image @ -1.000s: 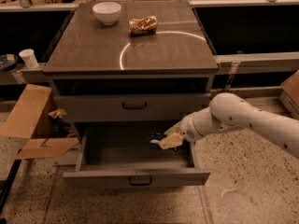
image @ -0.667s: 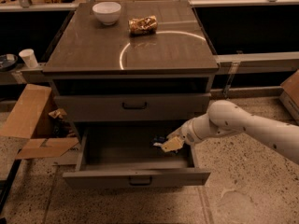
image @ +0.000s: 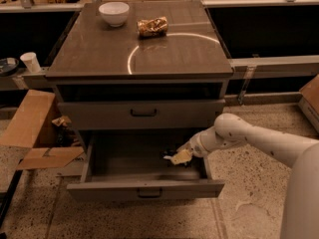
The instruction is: Place rxbar blueberry into middle drawer
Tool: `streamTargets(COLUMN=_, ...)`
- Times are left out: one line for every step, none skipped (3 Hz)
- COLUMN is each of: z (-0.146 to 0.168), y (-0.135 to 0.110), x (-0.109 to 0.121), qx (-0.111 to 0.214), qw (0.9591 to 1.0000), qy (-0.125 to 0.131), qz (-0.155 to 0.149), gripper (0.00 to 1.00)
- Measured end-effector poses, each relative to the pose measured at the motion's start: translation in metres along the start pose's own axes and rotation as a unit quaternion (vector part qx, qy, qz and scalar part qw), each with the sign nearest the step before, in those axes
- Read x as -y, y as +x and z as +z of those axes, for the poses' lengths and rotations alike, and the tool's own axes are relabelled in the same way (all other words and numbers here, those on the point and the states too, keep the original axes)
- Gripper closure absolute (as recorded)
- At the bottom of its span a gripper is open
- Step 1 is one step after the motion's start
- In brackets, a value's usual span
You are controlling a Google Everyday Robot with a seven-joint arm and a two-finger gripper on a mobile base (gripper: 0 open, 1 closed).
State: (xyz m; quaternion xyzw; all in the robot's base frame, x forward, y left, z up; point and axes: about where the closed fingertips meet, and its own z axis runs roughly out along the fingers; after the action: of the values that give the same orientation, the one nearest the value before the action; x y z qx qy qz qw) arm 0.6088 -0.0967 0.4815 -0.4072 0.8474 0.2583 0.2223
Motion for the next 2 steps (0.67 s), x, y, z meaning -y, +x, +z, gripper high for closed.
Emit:
streamTargets(z=0.018, y=0.005, x=0.008, qx=-0.008, qw=0.9999, qy=-0.006, qz=0.004, gripper=0.58)
streamTargets(z=0.03, y=0.01, x=0.012, qx=-0.013, qw=0.9998, qy=-0.011, qz=0.01, gripper=0.27)
